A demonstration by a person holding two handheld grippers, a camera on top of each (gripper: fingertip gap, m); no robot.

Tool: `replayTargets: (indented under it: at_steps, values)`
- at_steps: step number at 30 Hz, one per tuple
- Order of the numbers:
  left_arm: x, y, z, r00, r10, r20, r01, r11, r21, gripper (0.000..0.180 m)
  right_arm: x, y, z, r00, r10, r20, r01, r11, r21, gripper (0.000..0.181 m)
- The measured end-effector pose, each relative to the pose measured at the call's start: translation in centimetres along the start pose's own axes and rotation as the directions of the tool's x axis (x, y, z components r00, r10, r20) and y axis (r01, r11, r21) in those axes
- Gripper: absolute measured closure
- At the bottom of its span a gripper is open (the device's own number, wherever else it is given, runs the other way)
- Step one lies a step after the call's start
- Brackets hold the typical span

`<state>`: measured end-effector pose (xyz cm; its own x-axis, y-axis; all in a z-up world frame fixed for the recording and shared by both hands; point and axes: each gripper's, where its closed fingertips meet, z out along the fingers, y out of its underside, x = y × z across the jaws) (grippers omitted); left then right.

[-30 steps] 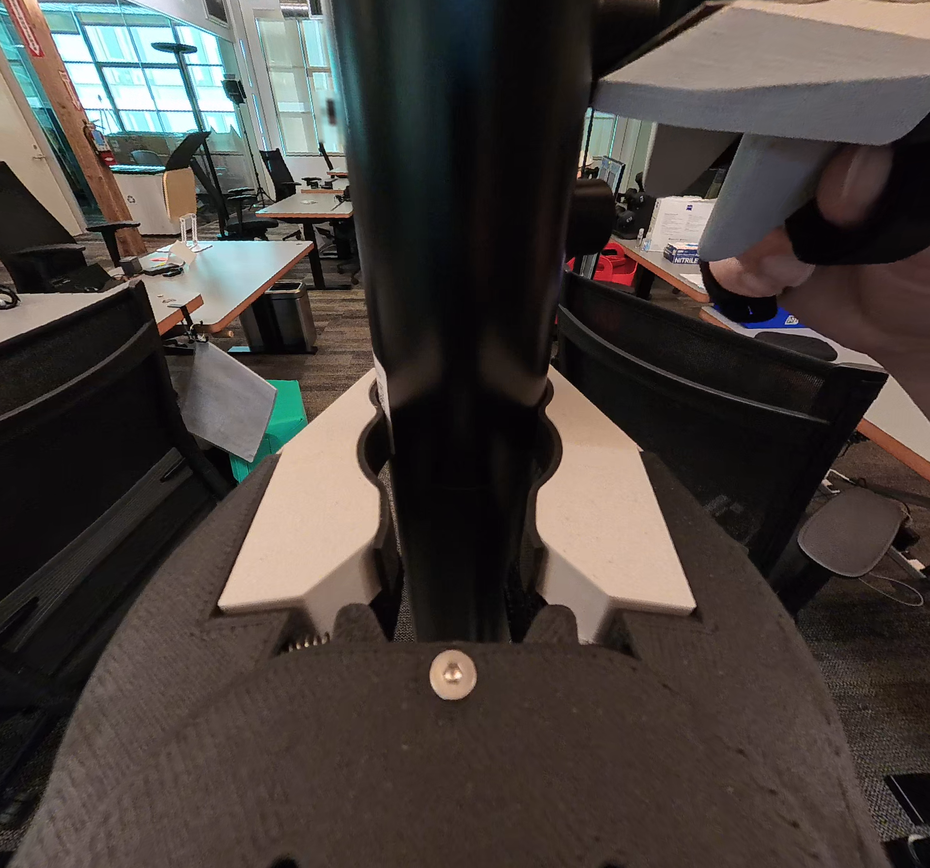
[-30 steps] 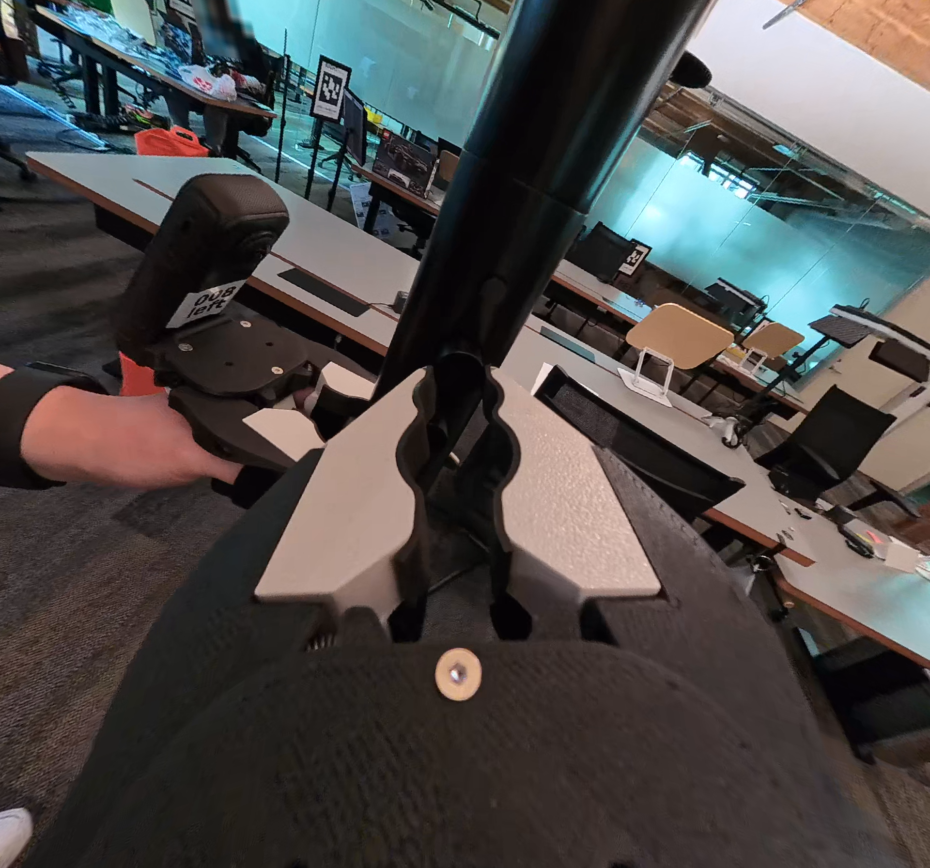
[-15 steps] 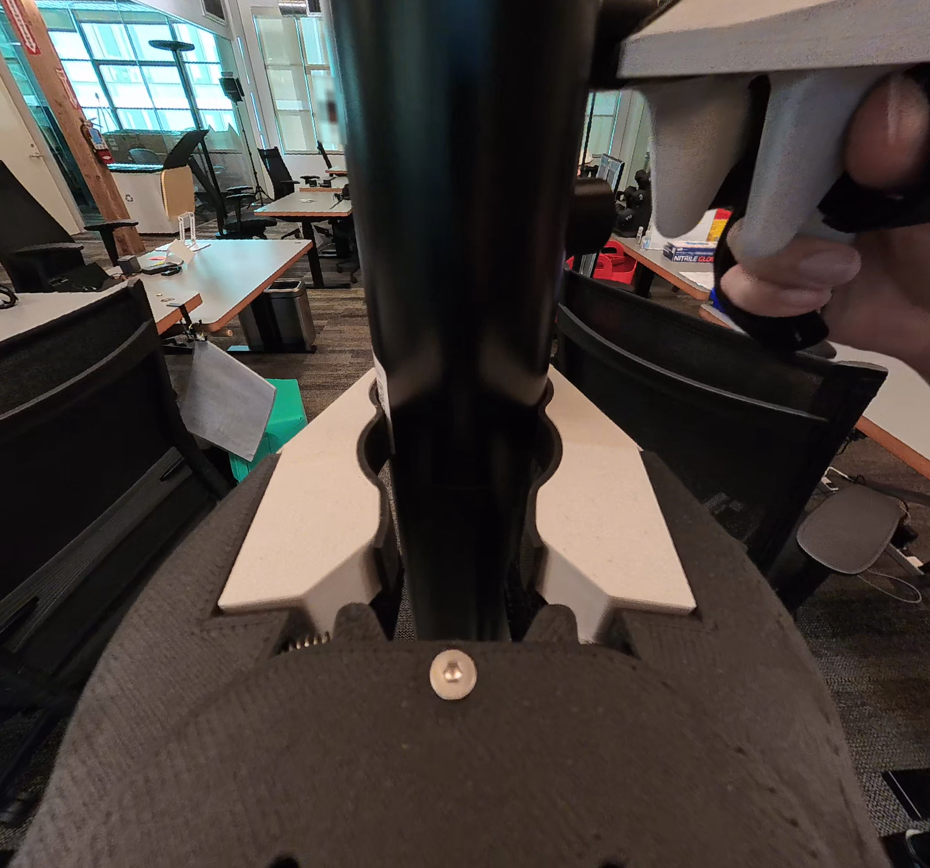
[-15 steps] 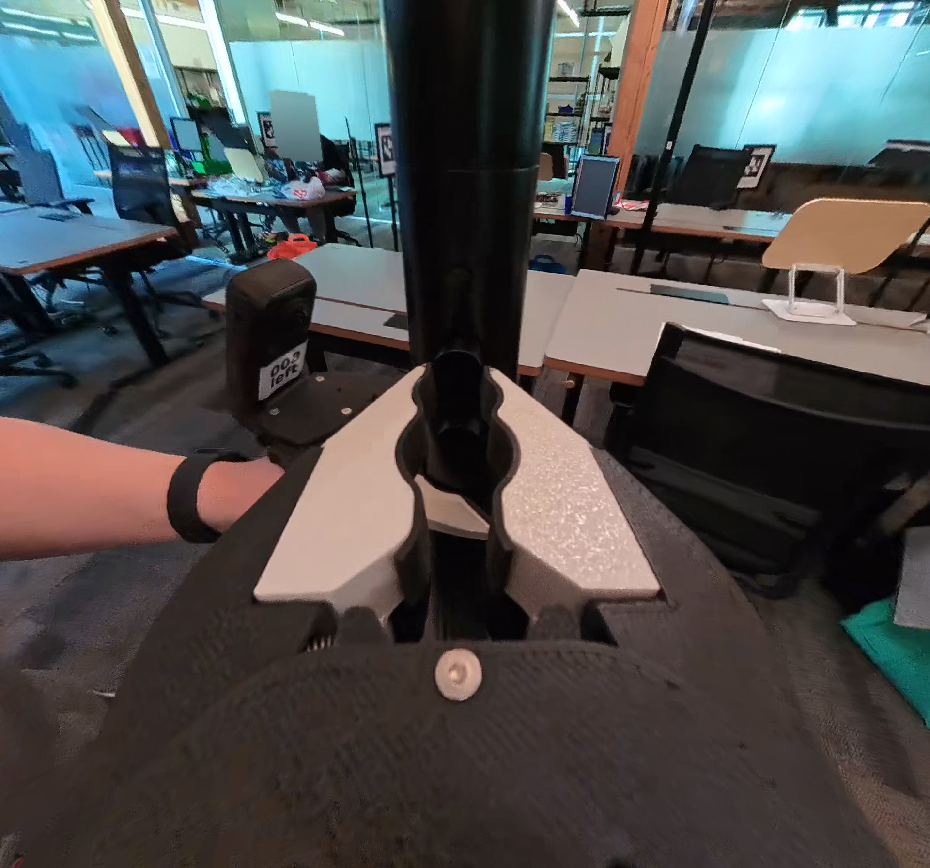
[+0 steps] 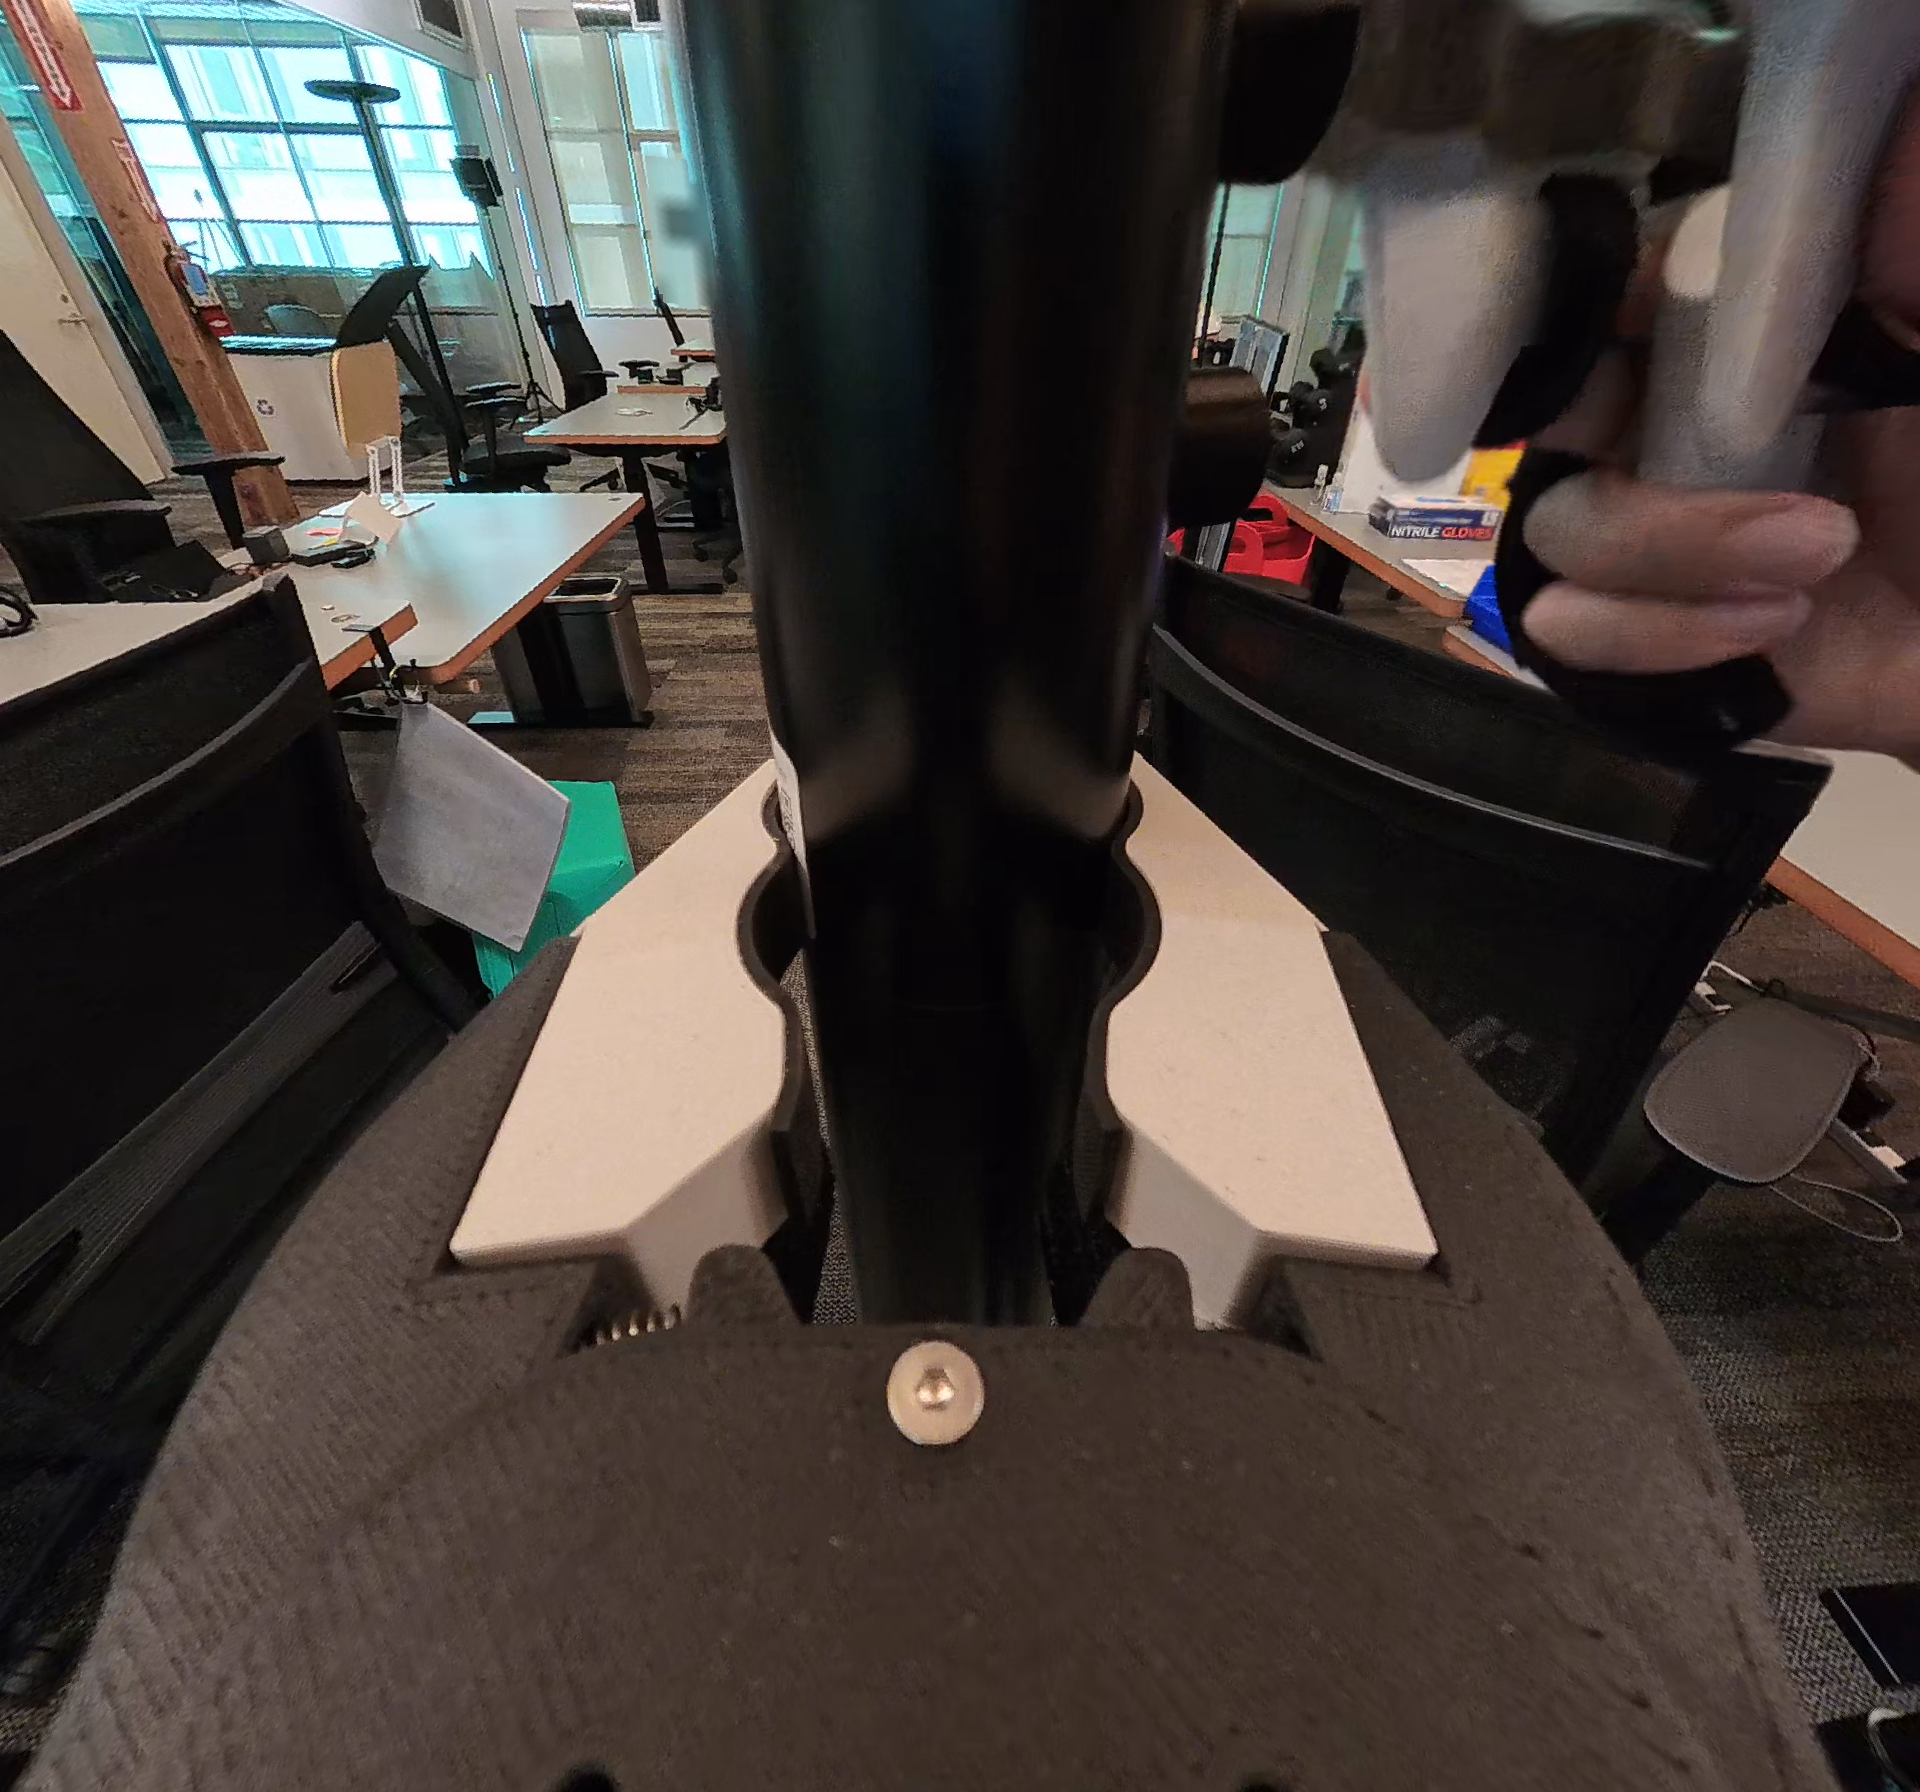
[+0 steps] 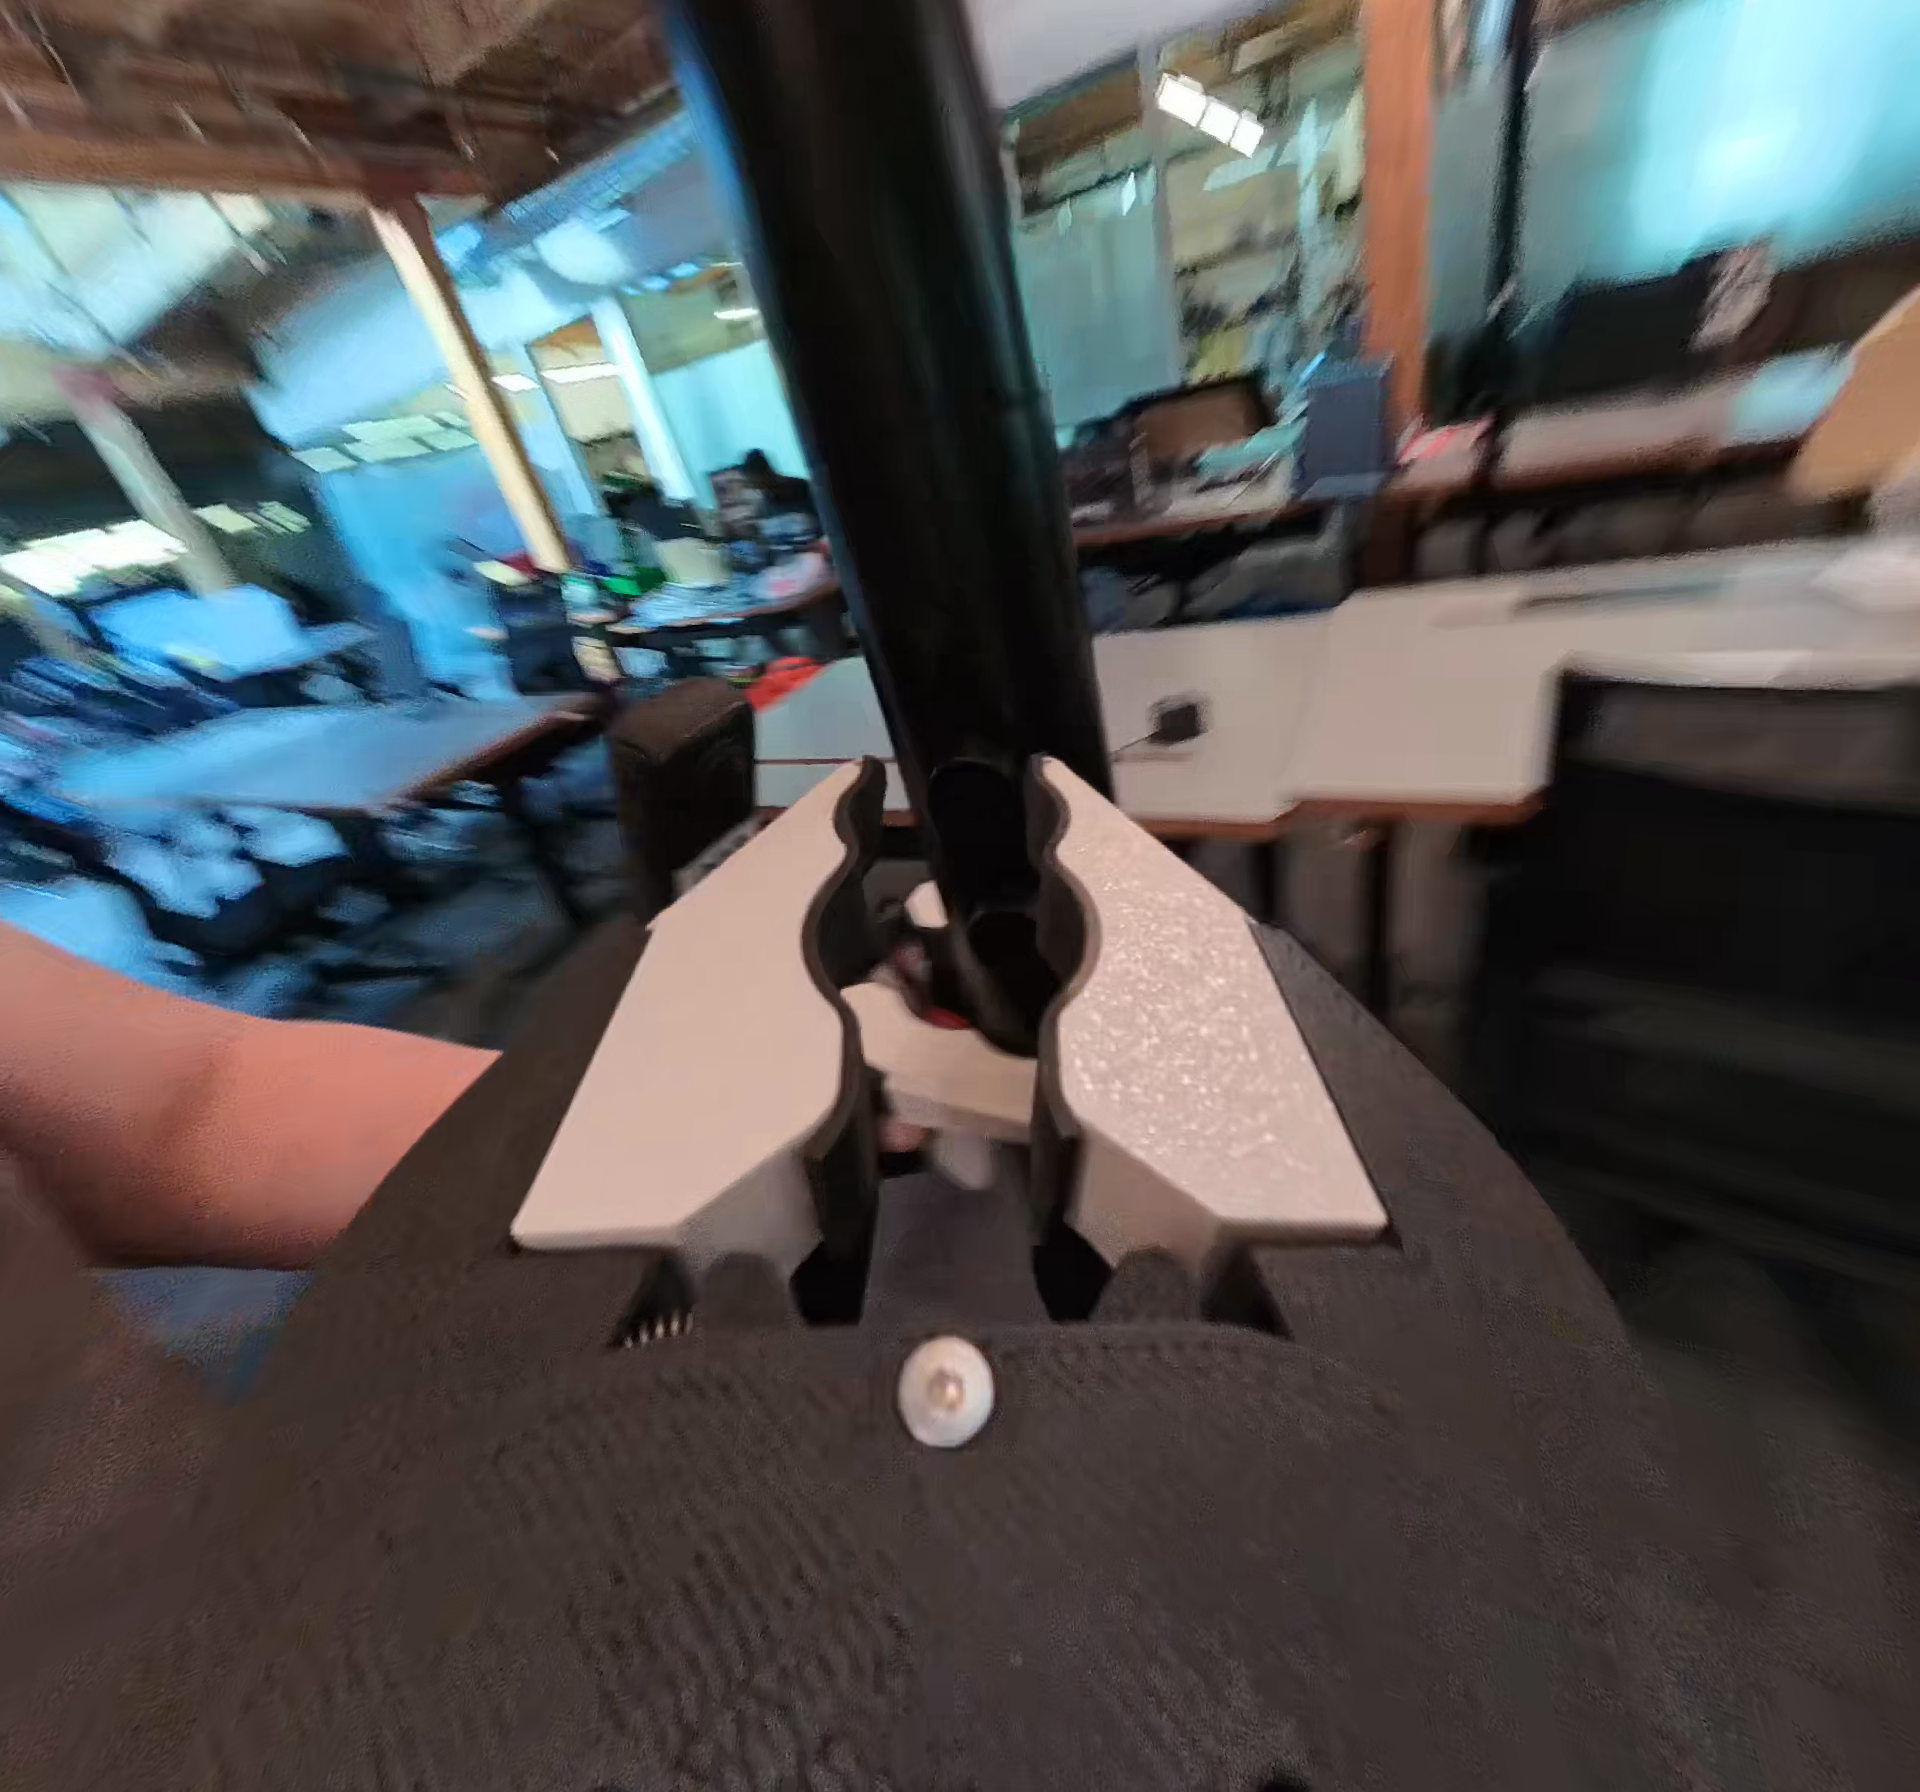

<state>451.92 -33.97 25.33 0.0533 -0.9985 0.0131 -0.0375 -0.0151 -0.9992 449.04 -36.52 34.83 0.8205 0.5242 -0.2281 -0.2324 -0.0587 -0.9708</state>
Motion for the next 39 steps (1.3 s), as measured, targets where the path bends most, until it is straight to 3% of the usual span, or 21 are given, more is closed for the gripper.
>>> replayTargets:
  at_steps: [4,7,10,15,21,24,29,33,34,37,39]
  values:
    - [0.0,0.1,0.0,1.000,-0.001,0.001,0.001,1.000,0.002,0.125,0.2,-0.5,-0.4,0.878,-0.457,-0.144,0.448,0.889,-0.094,0.156]
    - [0.0,0.1,0.1,1.000,-0.002,0.001,0.002,1.000,0.005,0.124,0.4,0.6,0.3,0.823,-0.554,-0.123,0.526,0.826,-0.201,0.147]
    - [0.0,0.0,0.1,1.000,-0.001,0.001,0.001,1.000,0.003,0.124,0.4,0.7,0.8,0.821,-0.556,-0.132,0.529,0.827,-0.193,0.161]
    - [0.1,0.1,0.0,1.000,-0.003,0.003,0.003,1.000,-0.002,0.124,0.7,0.7,0.9,0.867,-0.481,-0.130,0.456,0.871,-0.182,0.164]
    - [0.0,0.1,0.0,1.000,-0.005,0.005,0.005,1.000,-0.001,0.124,0.7,0.9,0.7,0.998,-0.016,-0.061,0.013,0.998,-0.059,0.165]
    - [-0.1,0.2,0.1,1.000,-0.005,0.005,0.005,1.000,0.002,0.124,0.7,1.0,0.7,0.996,0.066,-0.055,-0.069,0.997,-0.041,0.165]
    - [0.1,0.2,-0.1,1.000,-0.002,0.002,0.002,1.000,-0.007,0.124,0.2,0.8,0.1,0.993,-0.113,-0.040,0.111,0.993,-0.040,0.162]
    - [0.0,-2.6,-1.8,0.998,0.017,0.059,-0.019,0.999,0.035,0.113,0.4,-0.9,-2.4,0.948,-0.290,0.130,0.277,0.955,0.108,0.150]
    - [0.0,-3.9,-2.4,0.996,0.024,0.083,-0.028,0.998,0.049,0.111,0.8,-1.1,-2.5,0.933,-0.304,0.193,0.284,0.951,0.122,0.145]
    - [-0.4,-4.6,-2.7,0.970,0.134,0.204,-0.121,0.990,-0.076,0.100,2.8,-1.2,-1.8,0.892,-0.255,0.373,0.239,0.967,0.090,0.134]
    - [0.0,-4.6,-2.8,0.951,0.184,0.248,-0.157,0.980,-0.125,0.106,4.2,-1.9,-1.3,0.876,-0.189,0.444,0.160,0.982,0.103,0.134]
